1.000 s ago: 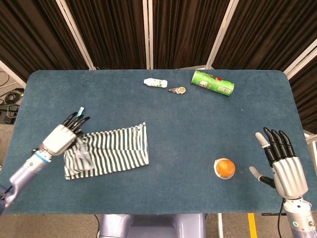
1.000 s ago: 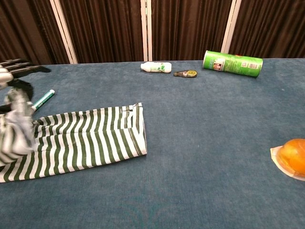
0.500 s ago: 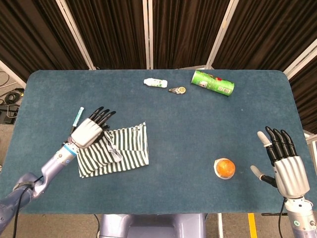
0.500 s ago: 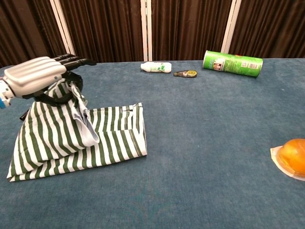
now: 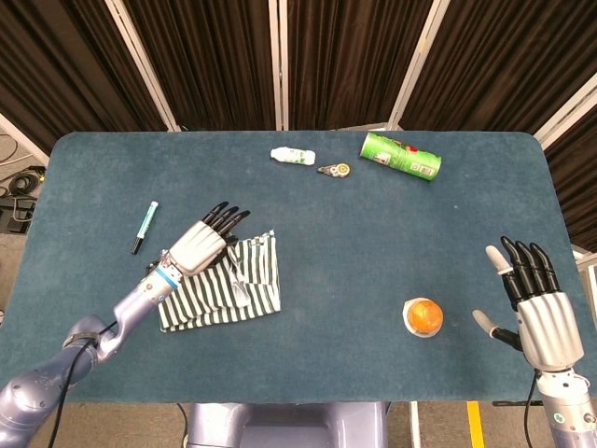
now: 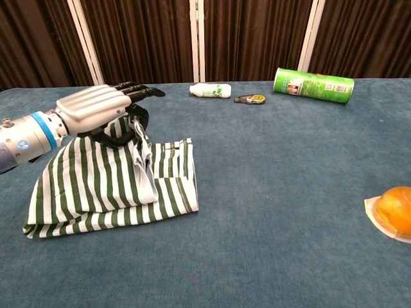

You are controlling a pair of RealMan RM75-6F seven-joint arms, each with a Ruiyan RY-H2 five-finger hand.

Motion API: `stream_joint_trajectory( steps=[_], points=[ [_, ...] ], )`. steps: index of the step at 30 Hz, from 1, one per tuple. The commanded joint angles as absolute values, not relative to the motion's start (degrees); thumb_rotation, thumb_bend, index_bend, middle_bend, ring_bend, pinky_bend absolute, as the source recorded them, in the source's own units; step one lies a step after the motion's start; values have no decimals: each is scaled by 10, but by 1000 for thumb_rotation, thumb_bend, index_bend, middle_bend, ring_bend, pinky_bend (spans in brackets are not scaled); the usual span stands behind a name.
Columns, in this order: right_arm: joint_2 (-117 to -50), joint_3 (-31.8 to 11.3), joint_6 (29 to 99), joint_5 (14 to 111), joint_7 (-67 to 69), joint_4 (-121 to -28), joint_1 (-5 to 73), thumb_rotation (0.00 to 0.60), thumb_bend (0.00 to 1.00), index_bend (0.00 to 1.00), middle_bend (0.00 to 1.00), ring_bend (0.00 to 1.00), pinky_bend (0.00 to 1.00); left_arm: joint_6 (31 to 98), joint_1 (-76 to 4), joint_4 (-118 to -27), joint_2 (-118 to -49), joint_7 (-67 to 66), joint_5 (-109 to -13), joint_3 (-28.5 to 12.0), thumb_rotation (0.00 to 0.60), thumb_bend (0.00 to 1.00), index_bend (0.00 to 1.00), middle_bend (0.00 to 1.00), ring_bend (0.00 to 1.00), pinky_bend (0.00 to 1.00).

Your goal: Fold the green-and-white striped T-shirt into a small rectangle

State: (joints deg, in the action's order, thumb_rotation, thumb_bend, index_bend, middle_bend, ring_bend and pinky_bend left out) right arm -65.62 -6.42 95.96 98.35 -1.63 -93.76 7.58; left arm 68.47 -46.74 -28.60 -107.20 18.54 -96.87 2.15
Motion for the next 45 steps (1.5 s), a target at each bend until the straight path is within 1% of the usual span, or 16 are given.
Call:
stream_joint_trajectory(
  steps=[1,12,18,20,21,23,24,25,26,27,28,29,30,33,38,45],
  points=[
    [-656,-65,959,982,-16,-937,76,600,10,123,8,0,0,664,-478,-269,-1090,186,-965,21,600,575,895,0,0,0],
    [-657,-67,957,976,-14,-934,77,600,10,123,8,0,0,635,-498,-234,-1130,191,-962,22,600,567,893,0,0,0],
    [-657,-70,955,970,-10,-931,78,600,9,123,8,0,0,603,-515,-200,-1171,194,-948,13,600,562,893,0,0,0],
    [-656,-70,956,968,-9,-931,77,600,9,123,8,0,0,589,-518,-191,-1181,193,-941,9,600,542,884,0,0,0],
    [-656,-71,956,967,-8,-931,77,600,10,123,8,0,0,582,-520,-185,-1185,188,-939,8,600,502,855,0,0,0],
    [-656,-71,957,966,-7,-930,77,600,9,123,8,0,0,576,-522,-179,-1190,180,-934,5,600,385,760,0,0,0],
    [-655,-71,957,966,-6,-930,77,600,9,123,8,0,0,576,-522,-179,-1193,177,-930,1,600,310,687,0,0,0],
    [-655,-71,958,966,-5,-930,77,600,9,123,8,0,0,579,-522,-179,-1195,176,-925,-4,600,212,567,0,0,0],
    [-655,-71,958,966,-4,-930,77,600,9,123,8,0,0,583,-522,-180,-1198,177,-921,-9,600,145,459,0,0,0],
    [-654,-71,959,967,-4,-930,76,600,9,123,8,0,0,585,-522,-183,-1198,182,-917,-12,600,65,269,0,0,0],
    [-654,-71,959,967,-4,-931,76,600,9,123,8,0,0,588,-523,-186,-1198,187,-916,-13,600,18,114,0,0,0],
    [-654,-71,959,967,-3,-931,76,600,9,123,8,0,0,592,-524,-189,-1197,192,-914,-15,600,3,44,0,0,0],
    [-654,-71,960,969,-3,-932,76,600,9,123,8,0,0,604,-523,-197,-1196,204,-911,-20,600,0,0,0,0,0],
    [-653,-70,962,972,-4,-933,75,600,9,123,8,0,0,627,-523,-209,-1194,221,-908,-26,600,0,0,0,0,0],
    [-653,-68,965,978,-7,-937,74,600,9,123,8,0,0,625,-528,-231,-1182,208,-907,-26,600,0,0,0,0,0],
    [-651,-67,969,981,-5,-940,72,600,9,123,8,0,0,659,-526,-301,-1149,187,-897,-44,600,0,0,0,0,0]
  ],
)
